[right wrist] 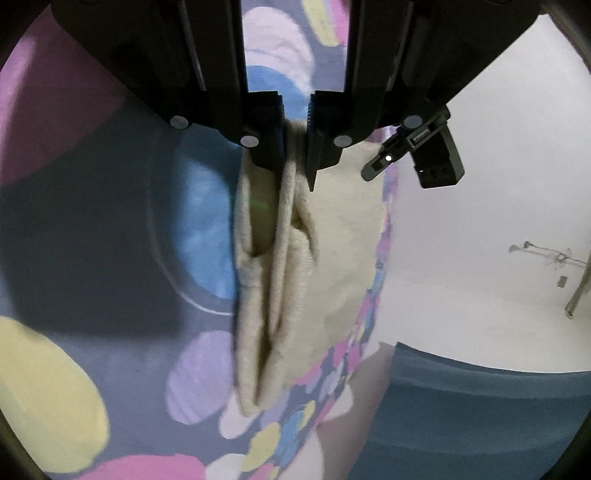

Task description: Fold small clothes

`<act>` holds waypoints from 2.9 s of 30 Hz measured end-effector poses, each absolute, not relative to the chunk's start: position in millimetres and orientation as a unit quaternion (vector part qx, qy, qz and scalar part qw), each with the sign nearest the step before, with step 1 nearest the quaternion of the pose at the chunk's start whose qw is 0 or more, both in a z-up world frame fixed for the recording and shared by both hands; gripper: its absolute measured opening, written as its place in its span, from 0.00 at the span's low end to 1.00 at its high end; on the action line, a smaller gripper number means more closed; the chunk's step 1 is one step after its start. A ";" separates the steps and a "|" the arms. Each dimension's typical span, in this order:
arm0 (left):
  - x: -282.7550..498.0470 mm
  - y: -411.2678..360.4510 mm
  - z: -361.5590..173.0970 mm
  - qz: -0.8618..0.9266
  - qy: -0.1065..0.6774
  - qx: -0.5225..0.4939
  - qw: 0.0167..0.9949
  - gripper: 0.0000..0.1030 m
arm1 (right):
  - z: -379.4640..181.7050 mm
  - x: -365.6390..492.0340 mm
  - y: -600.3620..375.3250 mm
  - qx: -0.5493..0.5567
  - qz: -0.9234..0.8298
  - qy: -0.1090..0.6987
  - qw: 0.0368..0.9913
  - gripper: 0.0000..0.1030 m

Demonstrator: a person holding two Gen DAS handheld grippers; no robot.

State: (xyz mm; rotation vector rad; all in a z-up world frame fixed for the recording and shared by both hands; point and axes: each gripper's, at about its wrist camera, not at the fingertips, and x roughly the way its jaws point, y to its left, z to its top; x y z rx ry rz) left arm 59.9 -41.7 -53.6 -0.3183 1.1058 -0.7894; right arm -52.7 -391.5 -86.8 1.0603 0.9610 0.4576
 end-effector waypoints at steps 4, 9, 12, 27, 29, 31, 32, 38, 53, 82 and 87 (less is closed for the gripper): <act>59.8 -36.6 -64.4 -0.362 0.510 -0.158 0.764 0.13 | -90.8 -49.4 -389.5 0.485 0.210 0.434 0.730 0.08; 57.0 -35.9 -65.7 -0.364 0.502 -0.145 0.771 0.17 | -90.9 -50.2 -390.3 0.477 0.213 0.430 0.736 0.08; 50.9 -38.5 -61.4 -0.360 0.493 -0.126 0.782 0.18 | -93.0 -53.8 -392.5 0.477 0.215 0.428 0.737 0.08; 51.7 -16.6 -38.6 -0.362 0.468 -0.149 0.792 0.61 | -71.1 -57.1 -423.2 0.477 0.176 0.401 0.762 0.40; 60.4 -15.6 -40.0 -0.347 0.471 -0.153 0.797 0.61 | -70.0 -41.4 -429.1 0.482 0.170 0.396 0.763 0.40; 69.5 -18.6 -42.5 -0.341 0.475 -0.160 0.795 0.61 | -70.3 -19.6 -433.5 0.481 0.164 0.395 0.765 0.40; 74.4 -21.1 -43.8 -0.336 0.477 -0.160 0.796 0.61 | -71.8 -8.0 -435.1 0.482 0.160 0.397 0.765 0.40; 95.1 -35.7 -54.8 -0.327 0.488 -0.161 0.793 0.62 | -81.1 46.3 -433.4 0.482 0.151 0.410 0.759 0.41; 72.1 -29.3 -50.4 -0.330 0.482 -0.149 0.798 0.63 | -81.3 29.5 -428.8 0.468 0.128 0.427 0.763 0.42; 29.3 -29.7 -47.6 -0.292 0.458 -0.082 0.836 0.63 | -74.2 -65.1 -401.8 0.454 0.126 0.414 0.779 0.32; 21.0 -28.7 -44.4 -0.279 0.455 -0.073 0.842 0.68 | -67.5 -69.8 -394.4 0.438 0.119 0.415 0.789 0.47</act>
